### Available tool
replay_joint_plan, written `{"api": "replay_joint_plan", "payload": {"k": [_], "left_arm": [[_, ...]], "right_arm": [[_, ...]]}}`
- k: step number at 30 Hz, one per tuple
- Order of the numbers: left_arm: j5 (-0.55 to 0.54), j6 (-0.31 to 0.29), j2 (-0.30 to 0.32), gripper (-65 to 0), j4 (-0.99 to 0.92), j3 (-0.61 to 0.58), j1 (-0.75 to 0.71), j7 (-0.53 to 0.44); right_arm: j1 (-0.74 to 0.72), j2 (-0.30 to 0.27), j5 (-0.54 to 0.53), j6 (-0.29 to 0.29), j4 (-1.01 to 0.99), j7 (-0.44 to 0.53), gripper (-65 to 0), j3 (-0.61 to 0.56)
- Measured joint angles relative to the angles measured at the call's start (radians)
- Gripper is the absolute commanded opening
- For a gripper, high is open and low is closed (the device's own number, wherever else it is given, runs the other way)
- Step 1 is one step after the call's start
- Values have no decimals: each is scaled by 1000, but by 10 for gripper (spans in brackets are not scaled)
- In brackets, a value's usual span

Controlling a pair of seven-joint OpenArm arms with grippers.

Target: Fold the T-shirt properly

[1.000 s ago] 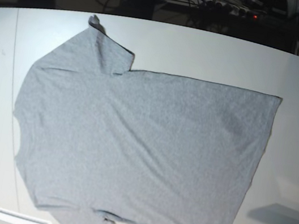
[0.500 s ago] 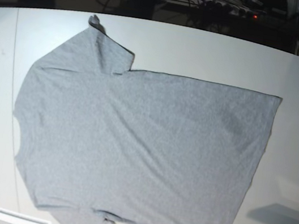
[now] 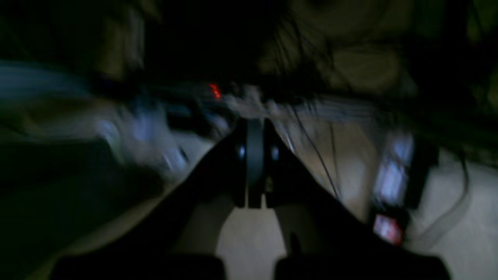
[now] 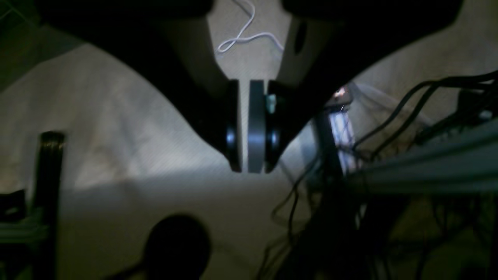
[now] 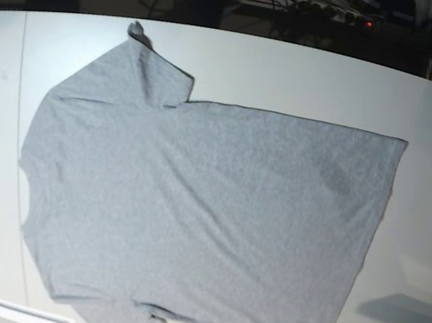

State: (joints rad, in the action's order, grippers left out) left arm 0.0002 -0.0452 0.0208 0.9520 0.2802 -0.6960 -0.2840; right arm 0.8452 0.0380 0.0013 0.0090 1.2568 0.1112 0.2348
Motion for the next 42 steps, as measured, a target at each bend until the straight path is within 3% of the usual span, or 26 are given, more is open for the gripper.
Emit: {"api": "replay_joint_plan", "payload": {"k": [4,12,18,24,30,35,40,42], "left_arm": [[4,-1,-2,-650,132,9,-84,-113],[3,-1,-7,-650,388,6,-196,-132],[3,-4,-8,-650,596,11,-261,-126],[3,-8,-8,-650,788,15,-307,-125],[3,-7,-8,-650,877,108,-286,-122],[-77,-10,-5,-650,864,144,-243,-128],[-232,-7,105,-650,855,156,-222,-38],[-266,-5,143,-650,845,151,-184,24]], "right_arm": [[104,13,3,-6,183,-15,-615,-3],[254,48,3,-9,515,-23,-615,-6],[258,48,3,-11,675,-42,-615,-18],[257,46,2,-130,730,-44,-615,-130],[232,40,3,-220,730,-50,-609,-261],[214,23,5,-195,736,-46,-606,-313],[181,17,6,-146,736,-61,-596,-349],[130,33,-8,-199,737,-40,-534,-398]]}}
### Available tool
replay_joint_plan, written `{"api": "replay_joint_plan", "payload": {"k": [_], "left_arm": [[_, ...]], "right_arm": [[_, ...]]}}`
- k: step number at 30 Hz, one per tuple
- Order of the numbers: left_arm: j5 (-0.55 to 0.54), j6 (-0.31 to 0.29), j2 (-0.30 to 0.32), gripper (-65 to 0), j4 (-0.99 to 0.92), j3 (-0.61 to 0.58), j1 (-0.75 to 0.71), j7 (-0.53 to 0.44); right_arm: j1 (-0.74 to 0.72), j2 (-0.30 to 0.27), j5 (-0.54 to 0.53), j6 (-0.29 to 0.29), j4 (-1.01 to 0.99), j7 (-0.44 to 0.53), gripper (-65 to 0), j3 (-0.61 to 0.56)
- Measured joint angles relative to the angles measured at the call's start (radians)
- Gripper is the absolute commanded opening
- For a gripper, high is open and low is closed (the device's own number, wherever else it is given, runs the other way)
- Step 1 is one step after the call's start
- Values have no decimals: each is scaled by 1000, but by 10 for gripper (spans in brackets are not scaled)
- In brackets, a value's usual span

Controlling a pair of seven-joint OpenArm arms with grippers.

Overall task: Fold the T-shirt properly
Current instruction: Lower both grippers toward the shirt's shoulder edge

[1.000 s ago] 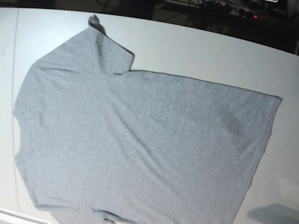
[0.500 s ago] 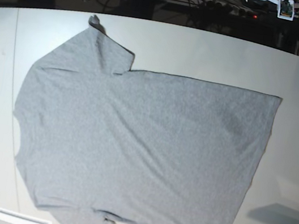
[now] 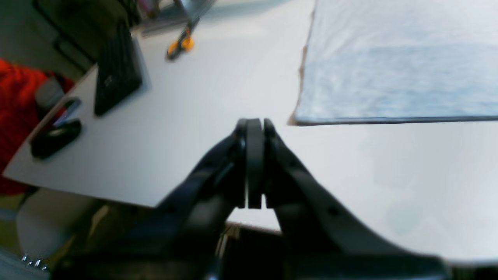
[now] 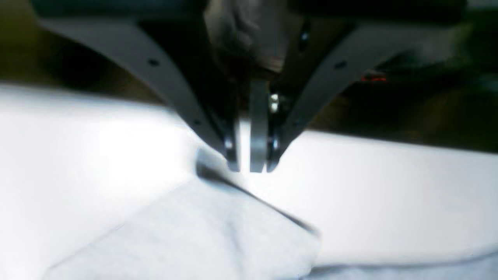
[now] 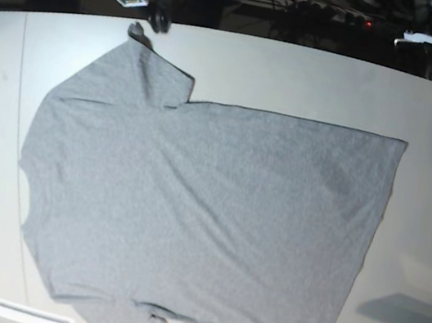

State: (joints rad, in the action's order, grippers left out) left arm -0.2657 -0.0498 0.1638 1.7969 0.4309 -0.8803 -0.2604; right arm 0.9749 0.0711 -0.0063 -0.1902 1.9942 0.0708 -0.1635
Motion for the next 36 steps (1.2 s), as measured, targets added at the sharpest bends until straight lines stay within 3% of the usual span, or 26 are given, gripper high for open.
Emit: {"api": "replay_joint_plan", "payload": {"k": [1,2,4,7,9,11,13,16,21,25,27,32,36], "left_arm": [[-1,-5,15,-650,-17,-2,28,12],[-1,-4,29,-650,-31,-7,54,41],[29,-7,54,-650,-50,-8,93,77],[67,-65,65,-650,-78,-6,161,106],[85,-87,63,-650,-87,-14,198,124],[84,-83,64,-650,-97,-13,207,119],[84,-81,64,-650,-111,-20,208,127],[85,-85,63,-650,-126,-50,216,133],[85,-85,60,-650,-173,-80,212,138],[84,-83,48,-650,-172,-77,213,129],[85,-83,43,-650,-172,-77,212,130],[84,-82,44,-650,-172,-77,212,130],[84,-82,44,-650,-172,-77,212,130]], "right_arm": [[-18,8,7,-47,6,0,-485,-22],[-26,13,7,-45,7,-38,-444,-44],[-56,14,11,7,0,-143,-392,-57],[-124,6,13,72,-7,-171,-395,-17],[-138,9,1,71,-5,-169,-395,-3],[-124,18,-105,43,-5,-183,-395,44],[-129,9,-217,53,-7,-191,-395,136],[-138,-46,-274,81,-7,-206,-389,231],[-135,-52,-288,62,-7,-248,-376,224],[-126,-66,-286,72,-7,-253,-232,198],[-119,-65,-287,63,-7,-266,-194,172],[-120,-61,-287,61,-7,-269,-192,167],[-122,-66,-287,60,-10,-336,-196,168]]}}
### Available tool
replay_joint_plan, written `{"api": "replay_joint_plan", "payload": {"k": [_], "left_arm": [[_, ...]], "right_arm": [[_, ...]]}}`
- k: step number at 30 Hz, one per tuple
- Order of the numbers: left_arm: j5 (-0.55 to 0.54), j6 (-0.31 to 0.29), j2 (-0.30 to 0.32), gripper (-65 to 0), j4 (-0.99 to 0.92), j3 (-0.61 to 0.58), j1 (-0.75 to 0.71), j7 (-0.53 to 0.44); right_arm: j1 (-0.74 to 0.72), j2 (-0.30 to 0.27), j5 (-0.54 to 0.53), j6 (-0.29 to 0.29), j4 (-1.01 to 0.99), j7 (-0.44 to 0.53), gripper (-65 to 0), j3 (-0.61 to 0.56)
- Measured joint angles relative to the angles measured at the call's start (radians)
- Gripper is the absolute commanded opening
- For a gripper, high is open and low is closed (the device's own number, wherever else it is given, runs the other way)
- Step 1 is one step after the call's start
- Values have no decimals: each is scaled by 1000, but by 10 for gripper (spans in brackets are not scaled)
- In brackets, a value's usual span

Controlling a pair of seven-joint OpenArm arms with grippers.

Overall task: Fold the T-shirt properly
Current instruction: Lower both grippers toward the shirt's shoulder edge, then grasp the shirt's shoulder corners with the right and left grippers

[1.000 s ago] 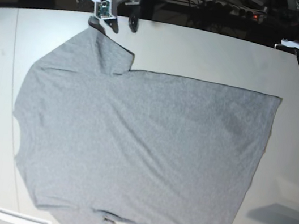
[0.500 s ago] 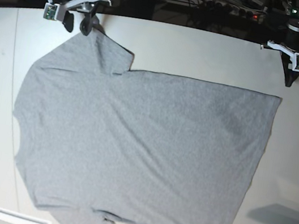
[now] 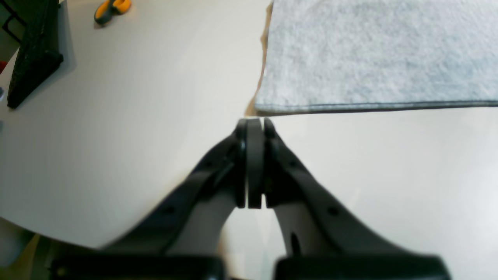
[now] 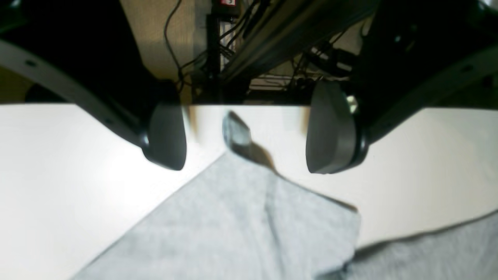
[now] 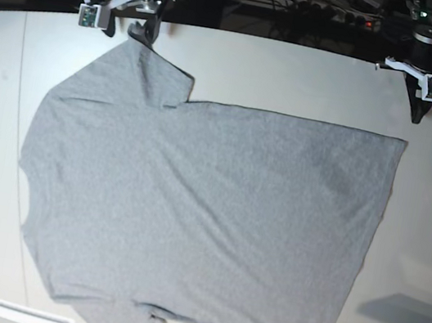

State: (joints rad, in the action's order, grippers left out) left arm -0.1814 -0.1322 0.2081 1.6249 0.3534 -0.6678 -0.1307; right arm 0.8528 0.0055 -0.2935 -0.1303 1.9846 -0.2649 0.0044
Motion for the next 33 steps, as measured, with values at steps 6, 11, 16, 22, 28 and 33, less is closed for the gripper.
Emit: {"api": "replay_joint_plan", "payload": {"k": [6,11,16,22,28,33], "left_arm": [[0,0,0,-650,0,4,0,0],[0,0,0,-650,0,4,-6,0],[0,0,0,-650,-17,5,-4,-2],[0,0,0,-650,-35,6,-4,2],[-3,0,0,-650,-35,6,-3,0],[-6,0,0,-650,-35,6,-2,0]], "right_arm": [[-19,0,0,0,-14,0,-197,0],[-33,0,0,0,-62,-3,-251,0],[-49,0,0,-1,-98,12,-389,0],[-54,0,0,0,-103,0,-608,0],[-60,0,0,-1,-104,-23,-647,0],[-78,0,0,-1,-104,-47,-647,0]]}}
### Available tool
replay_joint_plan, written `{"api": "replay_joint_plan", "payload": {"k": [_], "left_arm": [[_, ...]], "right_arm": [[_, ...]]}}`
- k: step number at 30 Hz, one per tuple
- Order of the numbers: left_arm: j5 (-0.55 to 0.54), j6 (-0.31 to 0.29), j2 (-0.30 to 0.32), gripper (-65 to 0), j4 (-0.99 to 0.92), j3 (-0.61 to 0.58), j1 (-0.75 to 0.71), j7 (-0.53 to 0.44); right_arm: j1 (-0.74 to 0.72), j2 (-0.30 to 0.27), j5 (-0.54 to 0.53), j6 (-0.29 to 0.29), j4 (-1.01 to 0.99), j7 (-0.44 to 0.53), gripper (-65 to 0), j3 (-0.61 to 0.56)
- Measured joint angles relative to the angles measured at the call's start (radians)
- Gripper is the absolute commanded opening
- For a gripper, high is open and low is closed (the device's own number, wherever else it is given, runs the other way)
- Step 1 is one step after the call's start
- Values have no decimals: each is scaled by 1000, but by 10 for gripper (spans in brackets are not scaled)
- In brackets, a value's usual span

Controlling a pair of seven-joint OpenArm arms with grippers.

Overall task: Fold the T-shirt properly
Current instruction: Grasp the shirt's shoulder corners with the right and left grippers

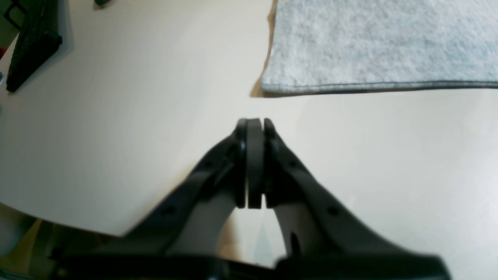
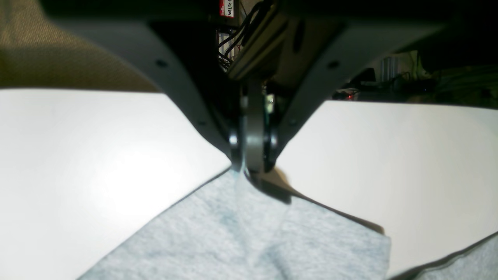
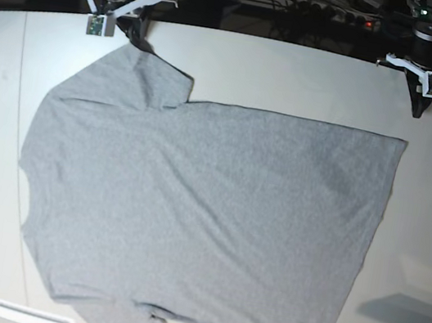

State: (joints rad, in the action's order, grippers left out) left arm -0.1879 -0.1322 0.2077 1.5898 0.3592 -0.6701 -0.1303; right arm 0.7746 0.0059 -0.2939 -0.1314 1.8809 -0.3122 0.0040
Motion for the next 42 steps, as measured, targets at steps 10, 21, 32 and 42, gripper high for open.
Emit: {"api": "replay_joint_plan", "payload": {"k": [10,21,32,42], "left_arm": [[-4,0,0,-388,7,2,30,119],[-378,1,70,-314,58,5,101,338],[-628,4,105,-294,39,-6,118,393],[-783,-127,92,-299,-84,70,190,572]], "right_arm": [[-4,0,0,-2,0,-4,-647,2],[-4,0,0,-2,0,-4,-647,2],[-4,0,0,-2,0,-3,-647,2],[-4,0,0,-2,0,-4,-647,2]]}}
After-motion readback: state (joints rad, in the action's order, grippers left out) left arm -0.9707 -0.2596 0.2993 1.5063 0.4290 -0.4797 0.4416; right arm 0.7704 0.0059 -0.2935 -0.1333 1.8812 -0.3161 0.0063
